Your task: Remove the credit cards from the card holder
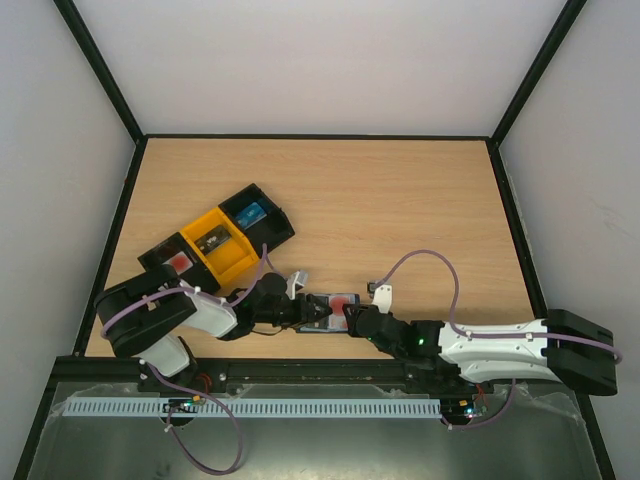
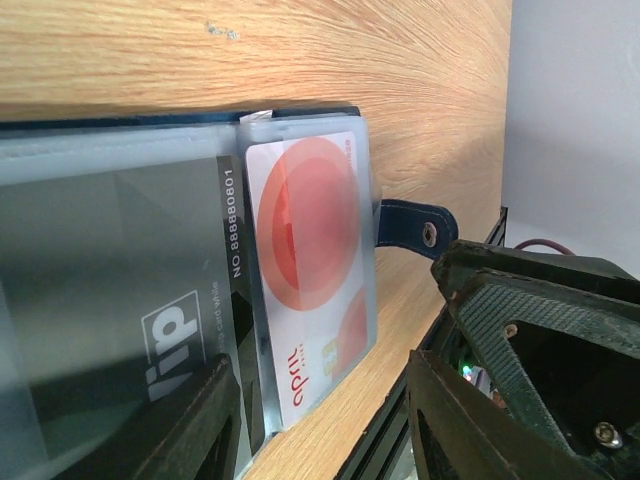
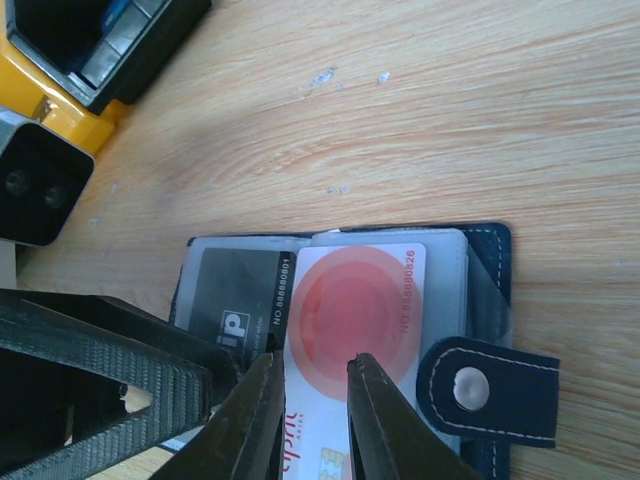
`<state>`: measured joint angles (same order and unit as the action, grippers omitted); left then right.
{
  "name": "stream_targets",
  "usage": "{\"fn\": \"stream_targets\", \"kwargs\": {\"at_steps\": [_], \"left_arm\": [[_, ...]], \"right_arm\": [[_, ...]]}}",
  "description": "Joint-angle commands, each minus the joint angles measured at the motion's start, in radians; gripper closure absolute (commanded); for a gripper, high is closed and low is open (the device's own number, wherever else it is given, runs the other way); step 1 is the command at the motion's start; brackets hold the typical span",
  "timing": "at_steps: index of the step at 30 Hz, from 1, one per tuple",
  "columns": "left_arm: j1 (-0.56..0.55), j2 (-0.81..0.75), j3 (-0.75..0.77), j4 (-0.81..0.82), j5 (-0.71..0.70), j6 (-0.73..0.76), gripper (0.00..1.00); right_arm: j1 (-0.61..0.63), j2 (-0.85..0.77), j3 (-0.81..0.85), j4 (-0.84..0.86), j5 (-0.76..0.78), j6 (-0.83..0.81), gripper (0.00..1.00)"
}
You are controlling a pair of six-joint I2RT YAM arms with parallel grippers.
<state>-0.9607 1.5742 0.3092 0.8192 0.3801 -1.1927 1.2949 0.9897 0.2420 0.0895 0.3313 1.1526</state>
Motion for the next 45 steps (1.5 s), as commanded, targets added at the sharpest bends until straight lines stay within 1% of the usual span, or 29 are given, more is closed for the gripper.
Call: {"fn": "stream_targets", "kwargs": {"at_steps": [1, 11, 20, 26, 40, 42, 45], "left_arm": [[0.005, 0.023, -0.01, 0.006, -0.018, 0.018, 0.53], [0.005, 0.048, -0.008, 0.027, -0.006, 0.013, 0.54], [0.004, 0.072, -0.011, 0.072, -0.007, -0.01, 0.58], [0.0, 0.075, -0.014, 0.095, -0.027, -0.02, 0.64], [0.0, 0.118, -0.011, 0.192, -0.014, -0.043, 0.79], [0.0, 0.121, -0.014, 0.2, -0.014, -0.045, 0.82], [0.001, 0.116, -0.018, 0.202, -0.011, -0.047, 0.92]], "right_arm": [[-0.014, 0.016, -0.038, 0.048, -0.009, 0.022, 0.82], [-0.019, 0.074, -0.061, 0.085, -0.038, 0.036, 0.82], [-0.019, 0.13, -0.103, 0.13, -0.095, 0.072, 0.88], [-0.019, 0.171, -0.129, 0.188, -0.13, 0.091, 0.9], [-0.019, 0.182, -0.142, 0.203, -0.13, 0.099, 0.9], [-0.019, 0.182, -0.144, 0.204, -0.13, 0.101, 0.9], [-0.019, 0.183, -0.148, 0.21, -0.13, 0.103, 0.9]]}}
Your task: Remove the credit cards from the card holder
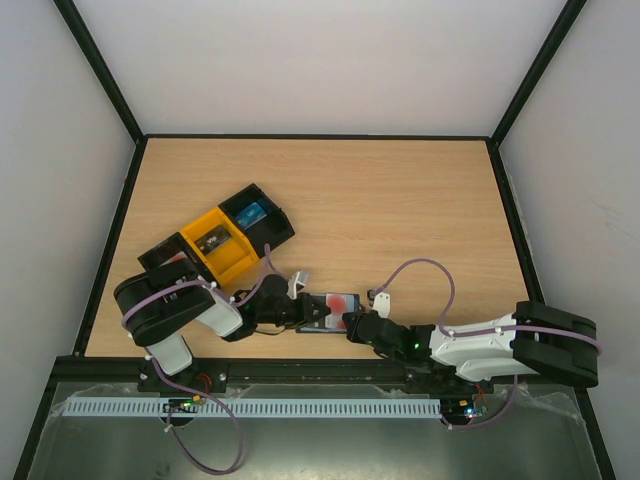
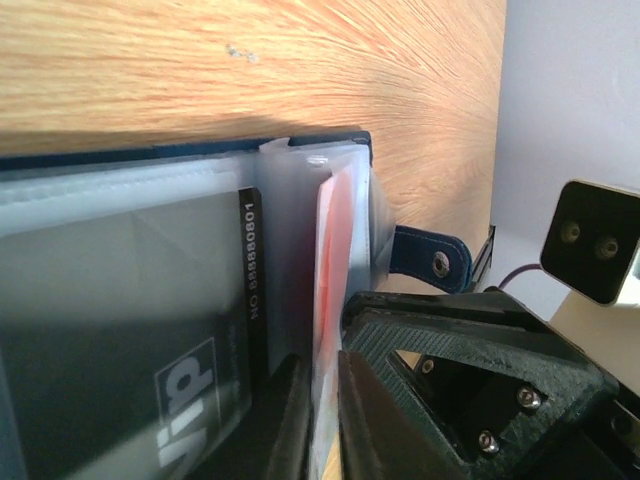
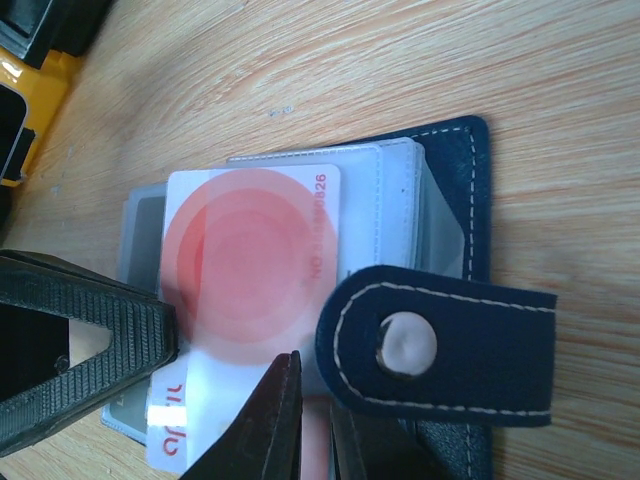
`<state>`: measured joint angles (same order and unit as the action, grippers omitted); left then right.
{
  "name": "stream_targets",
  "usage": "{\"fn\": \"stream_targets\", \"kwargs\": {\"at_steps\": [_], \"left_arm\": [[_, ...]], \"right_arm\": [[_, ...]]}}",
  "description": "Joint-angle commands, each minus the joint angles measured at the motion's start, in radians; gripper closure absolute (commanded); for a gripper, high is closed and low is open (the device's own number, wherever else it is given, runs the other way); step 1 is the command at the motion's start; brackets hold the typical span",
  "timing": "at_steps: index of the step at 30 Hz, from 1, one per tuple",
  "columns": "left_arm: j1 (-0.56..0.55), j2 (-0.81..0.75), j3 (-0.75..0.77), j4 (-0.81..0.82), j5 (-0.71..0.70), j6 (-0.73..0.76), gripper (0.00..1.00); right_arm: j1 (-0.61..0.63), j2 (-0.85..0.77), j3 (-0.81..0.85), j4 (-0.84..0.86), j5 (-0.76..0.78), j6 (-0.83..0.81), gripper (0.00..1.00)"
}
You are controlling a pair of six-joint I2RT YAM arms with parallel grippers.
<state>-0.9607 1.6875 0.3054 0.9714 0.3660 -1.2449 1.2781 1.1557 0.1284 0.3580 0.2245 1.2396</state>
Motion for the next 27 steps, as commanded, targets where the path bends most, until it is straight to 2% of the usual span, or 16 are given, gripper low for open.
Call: {"fn": "stream_targets", "kwargs": {"at_steps": [1, 15, 21, 27], "left_arm": [[0.0, 0.0, -0.016, 0.049, 0.003, 0.006, 0.96], [0.033, -0.066, -0.067, 0.028, 0.003, 0.006, 0.97], [0.052, -0.166, -0.083, -0.086, -0.016, 0.041, 0.97], [0.087, -0.311, -0.078, -0.289, -0.054, 0.103, 0.97]], "right_arm": [[-0.002, 0.017, -0.036, -0.057, -0.022, 0.015, 0.9], [-0.002, -0.002, -0.023, -0.099, 0.004, 0.005, 0.89], [-0.002, -0.081, -0.014, -0.168, 0.019, -0.012, 0.89], [-0.002, -0.253, 0.009, -0.237, 0.041, -0.067, 0.89]]}}
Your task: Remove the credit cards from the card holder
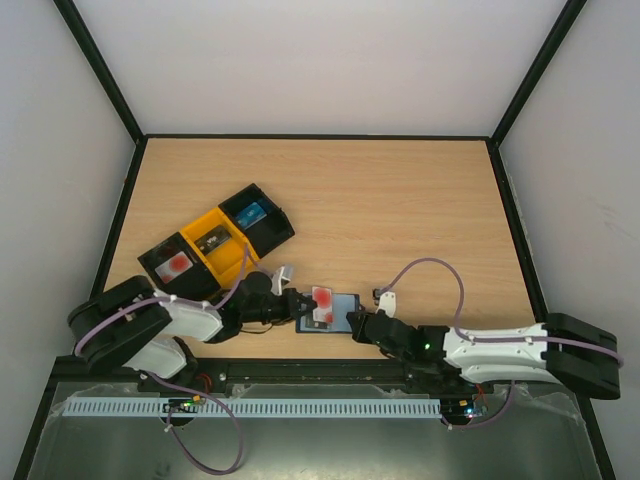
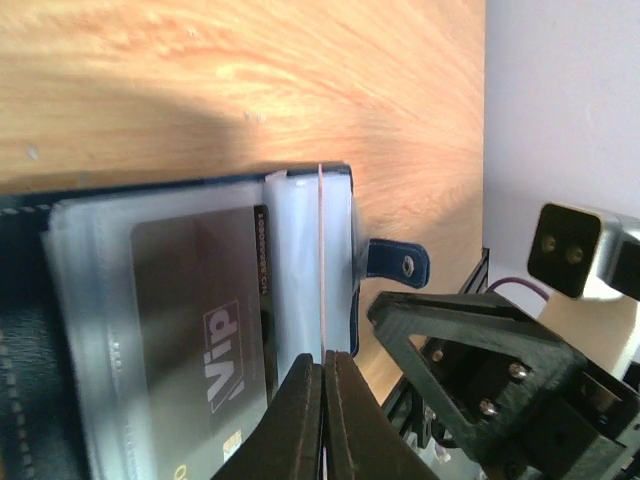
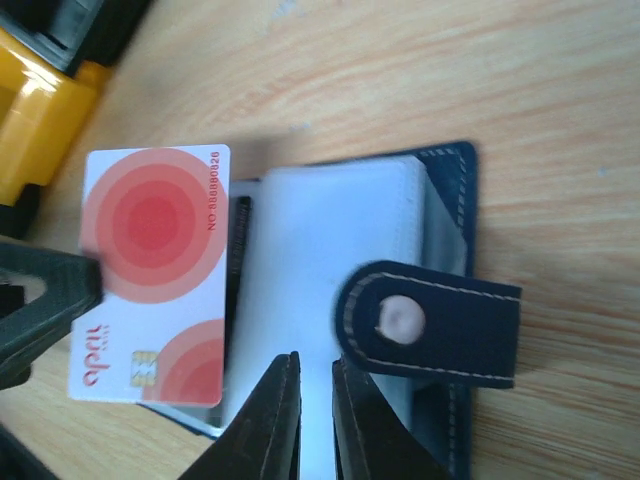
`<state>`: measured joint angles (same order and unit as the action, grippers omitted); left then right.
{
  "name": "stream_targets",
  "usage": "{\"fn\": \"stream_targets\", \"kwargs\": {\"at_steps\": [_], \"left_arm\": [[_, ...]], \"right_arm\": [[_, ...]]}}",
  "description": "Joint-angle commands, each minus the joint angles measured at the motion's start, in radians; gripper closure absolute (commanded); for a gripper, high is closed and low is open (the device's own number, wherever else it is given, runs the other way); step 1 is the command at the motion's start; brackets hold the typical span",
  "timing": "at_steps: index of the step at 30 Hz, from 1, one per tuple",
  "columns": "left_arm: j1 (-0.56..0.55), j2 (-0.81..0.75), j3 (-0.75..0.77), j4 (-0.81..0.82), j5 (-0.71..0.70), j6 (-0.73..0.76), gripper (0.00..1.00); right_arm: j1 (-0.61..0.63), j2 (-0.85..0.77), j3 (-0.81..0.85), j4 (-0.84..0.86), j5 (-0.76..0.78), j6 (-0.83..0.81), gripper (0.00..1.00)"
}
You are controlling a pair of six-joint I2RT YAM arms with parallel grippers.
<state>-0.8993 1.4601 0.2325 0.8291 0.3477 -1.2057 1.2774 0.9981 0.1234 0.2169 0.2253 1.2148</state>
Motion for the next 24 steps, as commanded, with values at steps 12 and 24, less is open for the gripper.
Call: {"fn": "stream_targets", "kwargs": {"at_steps": [12, 24], "left_arm": [[0.091, -0.418, 0.049, -0.492, 0.069, 0.229, 0.97], [0.092, -0.544, 0.138, -0.683, 0.356, 0.408, 0.97]], "right_arm": [[-0.001, -0.328, 0.178, -0.3, 0.001, -0.228, 0.76], [-0.001, -0.399, 0.311, -0.458, -0.074, -0.343, 0.64]]}}
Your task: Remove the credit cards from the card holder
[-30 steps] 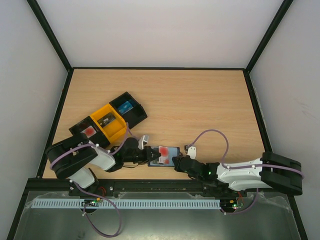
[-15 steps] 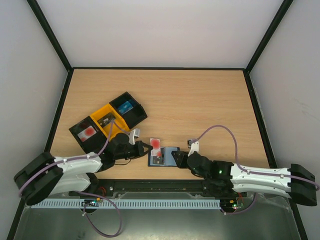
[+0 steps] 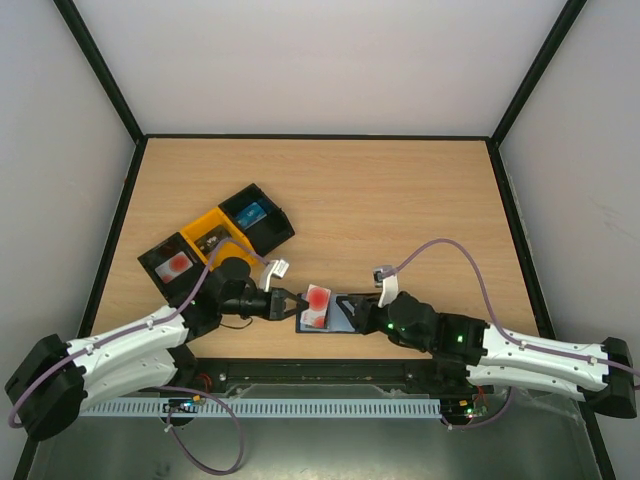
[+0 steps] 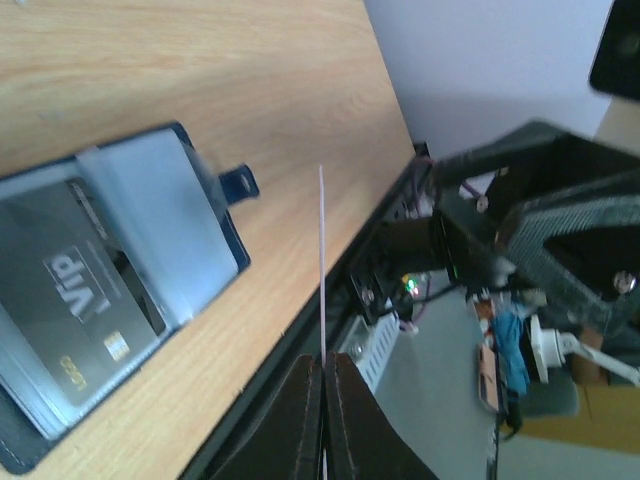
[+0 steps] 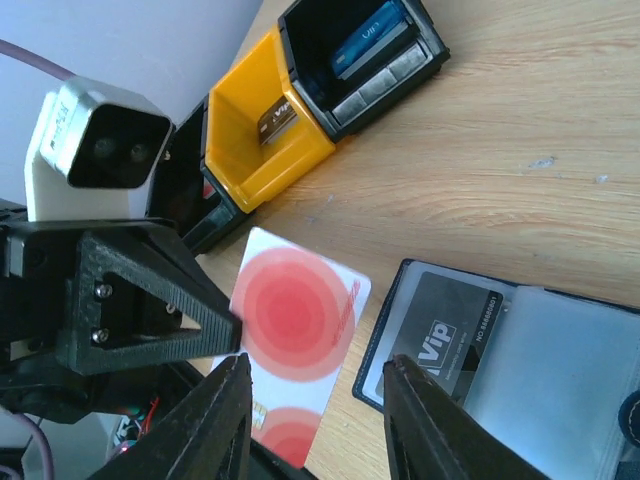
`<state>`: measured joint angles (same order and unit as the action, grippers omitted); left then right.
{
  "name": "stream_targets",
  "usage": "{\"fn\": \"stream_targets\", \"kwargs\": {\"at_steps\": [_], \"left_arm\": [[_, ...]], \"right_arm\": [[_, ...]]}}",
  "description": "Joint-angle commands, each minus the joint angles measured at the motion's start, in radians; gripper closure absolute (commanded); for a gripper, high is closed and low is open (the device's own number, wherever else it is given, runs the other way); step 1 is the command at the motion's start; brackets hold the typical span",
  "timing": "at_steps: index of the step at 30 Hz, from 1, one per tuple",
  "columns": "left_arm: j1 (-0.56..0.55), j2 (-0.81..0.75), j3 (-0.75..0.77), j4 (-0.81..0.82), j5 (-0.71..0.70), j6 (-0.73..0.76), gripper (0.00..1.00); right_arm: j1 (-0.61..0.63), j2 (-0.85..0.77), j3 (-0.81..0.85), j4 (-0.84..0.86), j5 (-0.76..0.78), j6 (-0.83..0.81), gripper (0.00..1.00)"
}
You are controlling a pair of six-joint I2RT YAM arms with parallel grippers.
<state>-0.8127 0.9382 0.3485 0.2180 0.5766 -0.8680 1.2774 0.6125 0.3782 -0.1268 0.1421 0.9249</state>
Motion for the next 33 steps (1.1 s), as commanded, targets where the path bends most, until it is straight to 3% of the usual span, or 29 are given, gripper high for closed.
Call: {"fn": "stream_targets", "kwargs": {"at_steps": [1, 11, 17, 22, 28, 31, 33], "left_arm": [[0.004, -0.027, 0.018, -0.055, 0.148, 0.068, 0.97], [0.002, -0.051, -0.003, 0.023, 0.275, 0.071, 0.97], [-0.015, -0.057, -0.009, 0.038, 0.295, 0.09, 0.97], [-0.024, -0.06, -0.017, 0.041, 0.299, 0.098, 0.97], [-0.024, -0.073, -0.016, 0.028, 0.282, 0.112, 0.97], [-0.025, -0.076, -0.009, 0.011, 0.264, 0.118, 0.97], [-0.024, -0.084, -0.002, -0.008, 0.237, 0.121, 0.89]], "right_arm": [[-0.001, -0.013, 0.065, -0.135, 0.016, -0.062, 0.63], [0.0, 0.026, 0.102, -0.094, -0.115, -0.104, 0.54], [-0.001, 0.081, 0.093, -0.023, -0.198, -0.124, 0.54], [-0.001, 0.079, 0.079, 0.033, -0.239, -0.124, 0.68], [-0.001, 0.054, 0.052, 0.059, -0.241, -0.117, 0.96], [0.0, 0.044, 0.041, 0.064, -0.243, -0.113, 0.98], [-0.001, 0.035, 0.038, 0.071, -0.24, -0.105, 0.98]]}}
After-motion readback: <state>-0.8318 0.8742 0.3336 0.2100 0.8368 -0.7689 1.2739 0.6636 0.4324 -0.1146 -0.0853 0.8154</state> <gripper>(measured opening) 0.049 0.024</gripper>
